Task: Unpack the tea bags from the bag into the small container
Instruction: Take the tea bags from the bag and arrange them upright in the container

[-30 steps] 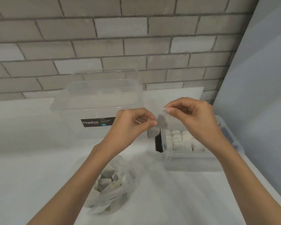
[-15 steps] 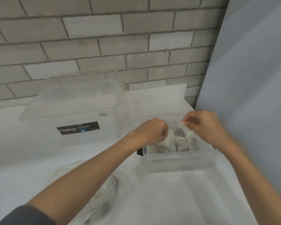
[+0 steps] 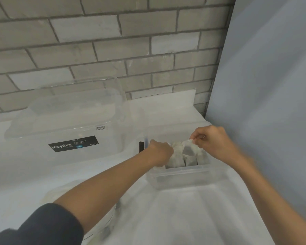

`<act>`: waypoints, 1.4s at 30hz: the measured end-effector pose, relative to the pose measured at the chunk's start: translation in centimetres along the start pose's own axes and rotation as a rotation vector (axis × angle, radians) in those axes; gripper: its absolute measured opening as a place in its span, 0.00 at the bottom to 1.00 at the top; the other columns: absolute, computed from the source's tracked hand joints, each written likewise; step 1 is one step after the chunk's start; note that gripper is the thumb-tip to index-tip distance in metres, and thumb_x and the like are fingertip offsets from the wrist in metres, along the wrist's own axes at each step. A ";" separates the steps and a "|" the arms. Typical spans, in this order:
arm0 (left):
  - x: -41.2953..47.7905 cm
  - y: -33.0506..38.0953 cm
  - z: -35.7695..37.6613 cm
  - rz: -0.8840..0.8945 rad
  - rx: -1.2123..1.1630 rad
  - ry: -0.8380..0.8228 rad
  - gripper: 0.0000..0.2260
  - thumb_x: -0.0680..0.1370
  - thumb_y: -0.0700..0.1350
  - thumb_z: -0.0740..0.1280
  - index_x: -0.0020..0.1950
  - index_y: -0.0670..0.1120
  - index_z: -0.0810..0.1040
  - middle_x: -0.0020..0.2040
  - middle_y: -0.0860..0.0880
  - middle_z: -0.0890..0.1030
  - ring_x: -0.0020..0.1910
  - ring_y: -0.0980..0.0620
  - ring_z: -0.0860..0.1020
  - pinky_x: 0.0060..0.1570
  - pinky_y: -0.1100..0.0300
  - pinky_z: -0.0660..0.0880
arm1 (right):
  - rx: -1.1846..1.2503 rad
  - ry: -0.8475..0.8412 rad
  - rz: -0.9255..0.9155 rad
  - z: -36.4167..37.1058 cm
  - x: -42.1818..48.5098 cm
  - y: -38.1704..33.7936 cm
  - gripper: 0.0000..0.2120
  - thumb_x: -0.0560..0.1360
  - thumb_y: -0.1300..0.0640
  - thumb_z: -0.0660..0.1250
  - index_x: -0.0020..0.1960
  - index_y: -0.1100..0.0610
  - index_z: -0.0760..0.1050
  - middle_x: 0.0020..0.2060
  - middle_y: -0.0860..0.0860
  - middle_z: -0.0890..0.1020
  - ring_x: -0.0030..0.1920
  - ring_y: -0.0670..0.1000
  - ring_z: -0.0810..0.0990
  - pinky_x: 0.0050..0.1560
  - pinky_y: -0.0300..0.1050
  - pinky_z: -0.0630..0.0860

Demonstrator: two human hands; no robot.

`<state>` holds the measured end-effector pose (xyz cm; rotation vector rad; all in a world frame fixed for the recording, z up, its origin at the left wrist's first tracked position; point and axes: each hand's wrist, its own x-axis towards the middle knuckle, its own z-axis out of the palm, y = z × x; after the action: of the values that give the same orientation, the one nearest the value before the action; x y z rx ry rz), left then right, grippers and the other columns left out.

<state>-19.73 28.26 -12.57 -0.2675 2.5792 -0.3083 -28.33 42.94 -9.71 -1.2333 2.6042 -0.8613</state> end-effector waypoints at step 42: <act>-14.4 -11.5 3.6 -0.093 -0.916 0.774 0.05 0.78 0.46 0.67 0.50 0.54 0.81 0.46 0.63 0.81 0.44 0.62 0.78 0.48 0.62 0.74 | -0.031 -0.240 -0.222 1.2 3.5 -14.0 0.08 0.77 0.63 0.64 0.48 0.53 0.80 0.40 0.51 0.81 0.40 0.47 0.83 0.35 0.35 0.73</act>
<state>-4.22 20.27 -5.64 -0.6926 3.2949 0.9588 -20.88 32.74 -2.59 -1.5514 2.3330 -0.6588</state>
